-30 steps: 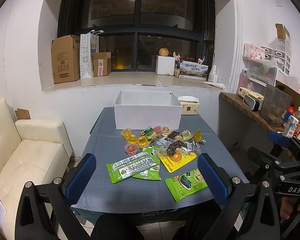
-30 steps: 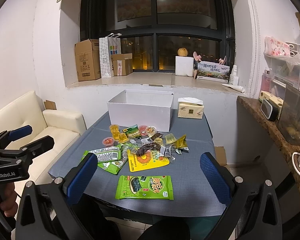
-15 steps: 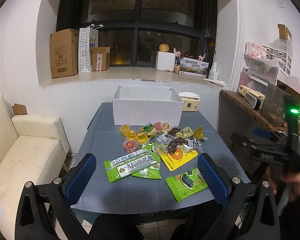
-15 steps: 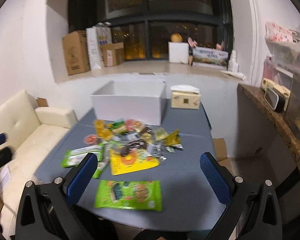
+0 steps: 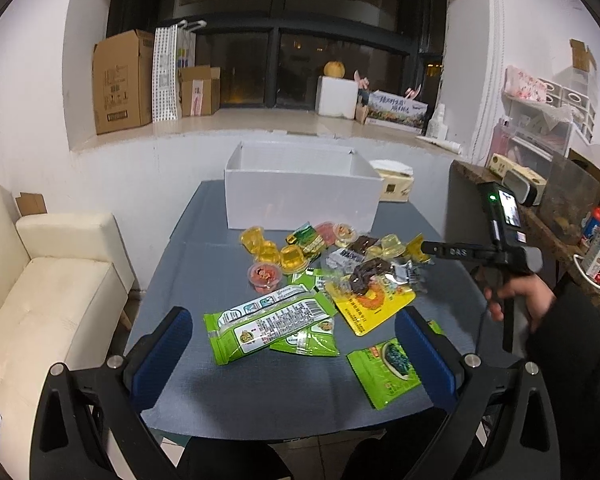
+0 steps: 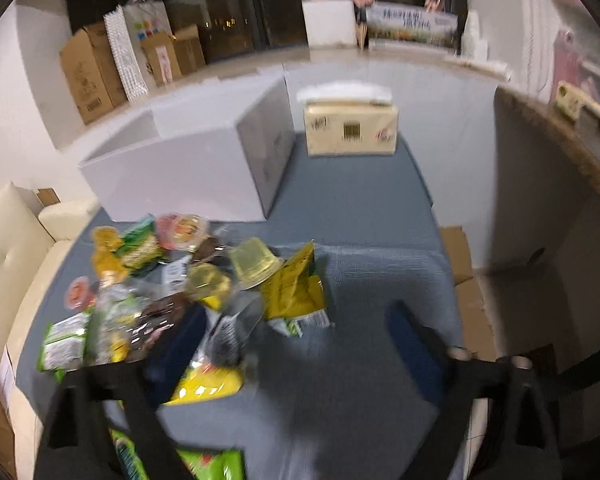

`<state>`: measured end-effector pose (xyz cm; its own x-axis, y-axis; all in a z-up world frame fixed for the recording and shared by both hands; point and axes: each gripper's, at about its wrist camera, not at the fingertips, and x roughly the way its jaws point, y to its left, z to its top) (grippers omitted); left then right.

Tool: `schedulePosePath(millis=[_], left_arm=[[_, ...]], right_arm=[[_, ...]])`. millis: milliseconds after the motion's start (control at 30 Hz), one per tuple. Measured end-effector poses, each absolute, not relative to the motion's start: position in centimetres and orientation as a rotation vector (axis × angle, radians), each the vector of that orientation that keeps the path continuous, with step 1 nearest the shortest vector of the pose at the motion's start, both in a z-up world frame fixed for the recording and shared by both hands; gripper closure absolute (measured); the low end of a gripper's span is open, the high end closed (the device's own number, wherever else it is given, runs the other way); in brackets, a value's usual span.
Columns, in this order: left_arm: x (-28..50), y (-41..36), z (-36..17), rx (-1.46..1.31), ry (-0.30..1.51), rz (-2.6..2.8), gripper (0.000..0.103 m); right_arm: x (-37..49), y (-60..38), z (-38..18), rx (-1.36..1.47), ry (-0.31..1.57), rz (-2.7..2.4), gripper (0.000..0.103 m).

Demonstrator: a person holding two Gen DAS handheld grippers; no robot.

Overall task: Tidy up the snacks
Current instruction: 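Grasp the green seaweed pack with the right gripper while the left grasps the green stick pack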

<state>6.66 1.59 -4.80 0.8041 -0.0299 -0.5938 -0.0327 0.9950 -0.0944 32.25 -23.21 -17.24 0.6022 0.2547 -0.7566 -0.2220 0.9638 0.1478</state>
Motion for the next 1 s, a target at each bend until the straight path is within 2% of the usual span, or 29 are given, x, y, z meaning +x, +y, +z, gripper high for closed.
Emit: schedulePosePath(millis=[233,267,367,400,667,1000], left_arm=[[9.2,1.7,-6.4,-0.102,0.67,0.001,0.0],[9.7,1.7,-6.6,-0.101,0.673,0.001,0.0],[10.3,1.8,-7.1,-0.094,0.679,-0.008,0.0],[10.4,1.8,-7.2,-0.092,0.681,-0.01,0.0],[12.2,2.8,-9.3,0.028,0.684,-0.054,0.0],[18.6,4.7,-14.9,0.131,0.809,-0.379,0.0]], right_arm=[[35.5,-23.2,-20.3,0.109,0.962,0.296,0.03],[35.8,-23.1,-20.6,0.119,0.971,0.31,0.033],[36.1,-22.5,-21.1,0.111,0.988,0.332,0.057],[36.0,-22.3,-21.0,0.105,0.987,0.337,0.059],[34.5,-22.3,-19.2,0.075,0.919,0.296,0.061],[29.1,-22.0,-14.5,0.051,0.801,0.34,0.061]])
